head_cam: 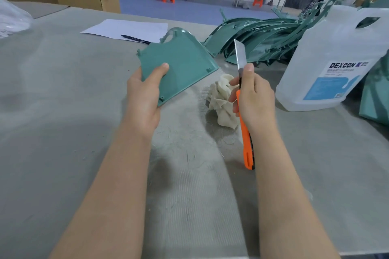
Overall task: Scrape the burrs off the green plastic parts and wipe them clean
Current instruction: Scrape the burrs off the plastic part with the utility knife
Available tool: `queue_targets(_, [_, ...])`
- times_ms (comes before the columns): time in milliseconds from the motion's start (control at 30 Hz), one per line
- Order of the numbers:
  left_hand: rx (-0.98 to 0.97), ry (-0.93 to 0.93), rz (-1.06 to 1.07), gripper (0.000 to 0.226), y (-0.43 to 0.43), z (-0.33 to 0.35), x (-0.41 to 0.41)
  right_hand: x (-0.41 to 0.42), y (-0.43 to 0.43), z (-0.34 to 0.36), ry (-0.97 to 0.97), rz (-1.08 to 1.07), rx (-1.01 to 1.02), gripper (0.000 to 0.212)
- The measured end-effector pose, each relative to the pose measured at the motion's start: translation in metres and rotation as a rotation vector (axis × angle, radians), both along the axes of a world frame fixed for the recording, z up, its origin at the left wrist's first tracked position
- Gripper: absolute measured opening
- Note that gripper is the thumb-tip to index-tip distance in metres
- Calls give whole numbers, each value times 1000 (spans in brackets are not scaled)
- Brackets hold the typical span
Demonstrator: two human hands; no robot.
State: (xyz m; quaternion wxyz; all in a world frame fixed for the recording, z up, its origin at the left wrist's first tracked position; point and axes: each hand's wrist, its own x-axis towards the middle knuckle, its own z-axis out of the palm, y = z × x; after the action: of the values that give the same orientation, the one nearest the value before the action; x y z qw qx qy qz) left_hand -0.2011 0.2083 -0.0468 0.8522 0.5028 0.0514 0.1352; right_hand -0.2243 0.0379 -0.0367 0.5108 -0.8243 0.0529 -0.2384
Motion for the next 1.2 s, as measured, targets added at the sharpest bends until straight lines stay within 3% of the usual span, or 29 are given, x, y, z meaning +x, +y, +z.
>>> queue_targets(167, [5,-15,-19,18,-1,1,0,2,0,-2,-28,-8,-151,46])
queue_targets(500, [9,-37,-49,13,-1,1,0,0,4,-1,-35,45,-113,51])
queue_targets(733, [15,-39,-59,14,-1,0,0,0,-1,1,-35,40,75,48])
queue_targets(867, [28,-41,-49,15,-2,0,0,-3,-8,4,-20,90,297,24])
queue_targets(1200, [167,-83,-55,12,-6,-3,-1,-3,-7,5,24,150,357,13])
